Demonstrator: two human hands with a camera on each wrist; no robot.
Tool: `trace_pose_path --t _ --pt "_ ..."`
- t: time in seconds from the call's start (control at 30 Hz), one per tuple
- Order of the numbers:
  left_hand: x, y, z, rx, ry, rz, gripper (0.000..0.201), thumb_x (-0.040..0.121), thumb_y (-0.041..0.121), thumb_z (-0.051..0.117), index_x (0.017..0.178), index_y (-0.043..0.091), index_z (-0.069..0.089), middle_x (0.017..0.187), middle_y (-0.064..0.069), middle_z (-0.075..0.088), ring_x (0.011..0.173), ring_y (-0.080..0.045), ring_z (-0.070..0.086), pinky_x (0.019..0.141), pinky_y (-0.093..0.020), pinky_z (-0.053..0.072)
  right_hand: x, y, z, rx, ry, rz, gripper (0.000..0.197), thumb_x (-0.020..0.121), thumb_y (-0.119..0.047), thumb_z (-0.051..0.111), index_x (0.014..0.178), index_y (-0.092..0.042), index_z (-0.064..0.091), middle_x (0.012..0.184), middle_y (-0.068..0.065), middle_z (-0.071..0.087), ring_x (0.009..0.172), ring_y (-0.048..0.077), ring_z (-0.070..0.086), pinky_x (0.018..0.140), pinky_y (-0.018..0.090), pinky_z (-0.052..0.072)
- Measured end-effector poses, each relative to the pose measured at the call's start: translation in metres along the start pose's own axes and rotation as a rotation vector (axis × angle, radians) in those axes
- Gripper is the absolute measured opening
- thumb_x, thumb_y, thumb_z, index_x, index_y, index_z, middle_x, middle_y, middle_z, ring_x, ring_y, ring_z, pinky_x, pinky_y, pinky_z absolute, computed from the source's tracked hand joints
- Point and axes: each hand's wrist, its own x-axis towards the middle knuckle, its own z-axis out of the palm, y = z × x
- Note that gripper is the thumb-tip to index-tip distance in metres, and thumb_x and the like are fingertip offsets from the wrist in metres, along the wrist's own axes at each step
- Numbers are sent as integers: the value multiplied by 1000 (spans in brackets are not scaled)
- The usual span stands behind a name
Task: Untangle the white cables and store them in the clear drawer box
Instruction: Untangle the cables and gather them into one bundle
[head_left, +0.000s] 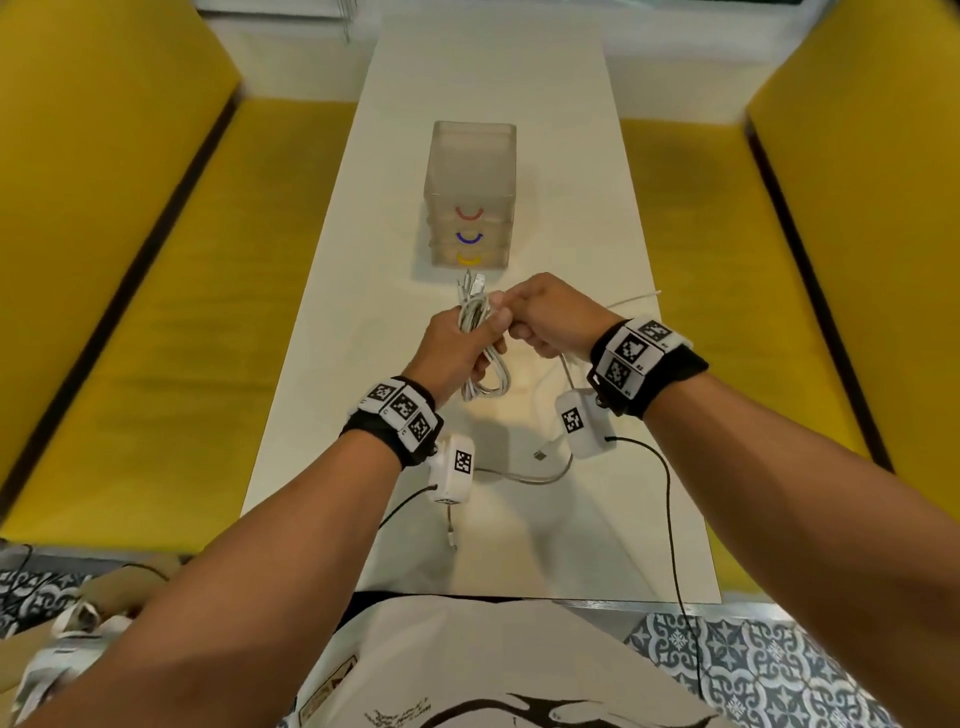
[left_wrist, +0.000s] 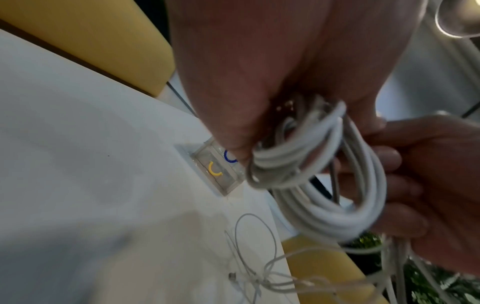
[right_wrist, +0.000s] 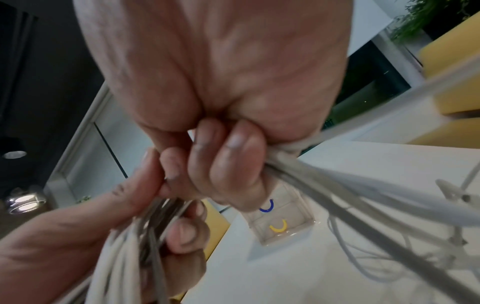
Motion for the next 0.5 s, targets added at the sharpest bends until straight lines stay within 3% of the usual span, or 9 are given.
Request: trace_pose_path --t 0.13,0.3,0.43,0.5 --pt "2 -1 -5 106 -168 -84 14 97 16 66 96 2 66 64 -4 55 51 -14 44 45 -23 37 0 7 0 -42 61 33 49 95 -46 63 72 -2 62 50 3 37 42 15 23 44 23 18" --pt "3 3 -8 188 -169 -98 31 101 28 61 76 10 59 56 3 51 49 -10 49 55 -23 45 -2 10 -13 -208 106 59 61 86 -64 64 68 -5 63 55 8 42 43 17 32 43 24 25" --pt "1 6 -11 62 -203 -124 32 104 28 54 78 10 53 57 1 49 59 -21 63 70 -38 57 -4 13 -24 -263 78 66 63 87 -66 61 65 -7 61 49 1 45 41 19 36 45 26 31" --pt "3 9 -13 -21 -149 -147 29 105 26 53 82 8 55 56 -2 51 58 -21 67 60 -34 58 -3 15 -26 -226 72 80 61 86 -65 62 63 -10 57 47 -2 43 41 18 34 47 27 32"
